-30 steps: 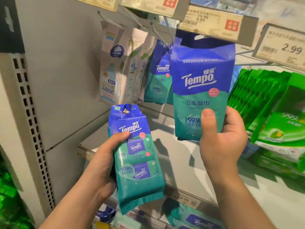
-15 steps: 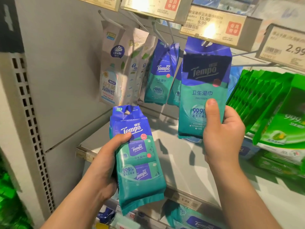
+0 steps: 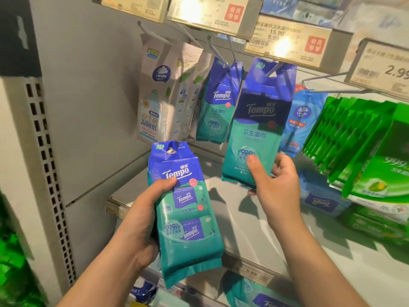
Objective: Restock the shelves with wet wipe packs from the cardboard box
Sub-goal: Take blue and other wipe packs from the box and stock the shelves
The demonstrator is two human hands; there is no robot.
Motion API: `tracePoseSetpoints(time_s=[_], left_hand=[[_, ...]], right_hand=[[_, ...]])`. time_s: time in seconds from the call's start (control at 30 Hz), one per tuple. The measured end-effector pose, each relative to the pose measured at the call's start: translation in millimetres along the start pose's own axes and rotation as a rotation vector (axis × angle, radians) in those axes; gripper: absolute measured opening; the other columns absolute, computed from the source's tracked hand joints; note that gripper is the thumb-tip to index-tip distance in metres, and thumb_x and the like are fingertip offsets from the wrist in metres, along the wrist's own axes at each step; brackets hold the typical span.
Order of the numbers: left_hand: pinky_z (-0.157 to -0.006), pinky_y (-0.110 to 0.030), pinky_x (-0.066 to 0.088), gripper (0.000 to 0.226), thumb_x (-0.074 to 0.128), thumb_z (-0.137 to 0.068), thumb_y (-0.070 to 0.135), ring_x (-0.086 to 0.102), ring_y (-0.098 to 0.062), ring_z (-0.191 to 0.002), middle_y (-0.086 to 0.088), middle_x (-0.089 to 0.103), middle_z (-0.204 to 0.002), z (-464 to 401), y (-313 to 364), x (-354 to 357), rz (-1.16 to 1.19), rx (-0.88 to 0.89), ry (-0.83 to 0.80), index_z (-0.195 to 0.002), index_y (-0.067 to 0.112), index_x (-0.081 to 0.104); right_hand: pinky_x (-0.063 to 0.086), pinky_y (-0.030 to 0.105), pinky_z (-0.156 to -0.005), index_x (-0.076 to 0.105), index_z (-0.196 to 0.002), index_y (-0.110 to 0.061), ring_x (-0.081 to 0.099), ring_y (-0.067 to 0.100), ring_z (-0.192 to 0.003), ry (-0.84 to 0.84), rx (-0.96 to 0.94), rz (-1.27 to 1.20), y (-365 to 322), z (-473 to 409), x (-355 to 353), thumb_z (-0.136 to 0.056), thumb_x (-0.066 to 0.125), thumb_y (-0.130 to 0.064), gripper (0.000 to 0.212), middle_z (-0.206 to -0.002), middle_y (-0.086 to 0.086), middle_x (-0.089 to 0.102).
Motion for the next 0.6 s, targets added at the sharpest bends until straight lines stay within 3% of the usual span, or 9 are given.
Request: tracePoseSetpoints(time_s=[0.1,0.2,0.37,0.5,0.6], left_hand=[[-0.086,-0.046,0.057,0.040,0.074,-0.068,0.037,0.073,-0.033,-0.075,-0.016,0.078,-0.098,2,-1,-1,-0.010,-0.023,0.004,-0.101,0.013,0.076],[-0.083,-0.044,0.057,0.041,0.074,-0.069,0.037,0.073,-0.032,-0.073,-0.016,0.078,-0.099,3,0,-2,-0.019,-0.027,0.017,-0.102,0.013,0.075],[-0.077,-0.042,0.058,0.041,0.074,-0.067,0.037,0.073,-0.031,-0.070,-0.016,0.078,-0.095,3,-1,-4,-0.019,-0.037,0.018,-0.100,0.013,0.075],[-0.076,-0.041,0.058,0.040,0.074,-0.067,0.037,0.073,-0.031,-0.069,-0.016,0.078,-0.094,4,-1,-6,-0.022,-0.040,0.024,-0.099,0.012,0.076],[-0.080,-0.043,0.058,0.047,0.075,-0.066,0.038,0.073,-0.032,-0.072,-0.017,0.078,-0.097,5,-1,-8,-0.025,-0.041,0.032,-0.105,0.012,0.075]], right_hand=[[0.056,0.044,-0.053,0.055,-0.111,-0.014,0.071,0.030,-0.056,-0.030,0.004,0.002,7,-3,10,-0.095,0.070,-0.036,0.031,-0.110,0.005,0.070],[0.061,0.053,-0.059,0.055,-0.109,-0.011,0.072,0.033,-0.054,0.002,0.018,-0.003,9,-14,18,-0.100,0.063,-0.040,0.032,-0.107,0.012,0.072],[0.061,0.038,-0.051,0.059,-0.112,-0.001,0.074,0.027,-0.058,0.085,0.073,-0.028,13,-39,23,-0.102,0.059,-0.039,0.039,-0.109,0.020,0.070],[0.063,0.050,-0.063,0.056,-0.112,-0.003,0.074,0.018,-0.057,0.121,0.108,-0.025,19,-54,27,-0.102,0.061,-0.039,0.038,-0.106,0.011,0.068],[0.062,0.033,-0.059,0.055,-0.115,-0.002,0.076,0.020,-0.075,0.172,0.142,-0.080,29,-64,28,-0.099,0.065,-0.037,0.039,-0.107,0.010,0.068]])
Point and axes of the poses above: each hand's wrist, its own z-axis away from the middle knuckle, its own x-axis out of the palm, y = z × x, the point moved 6 cm from there along -z, towards the middle knuckle
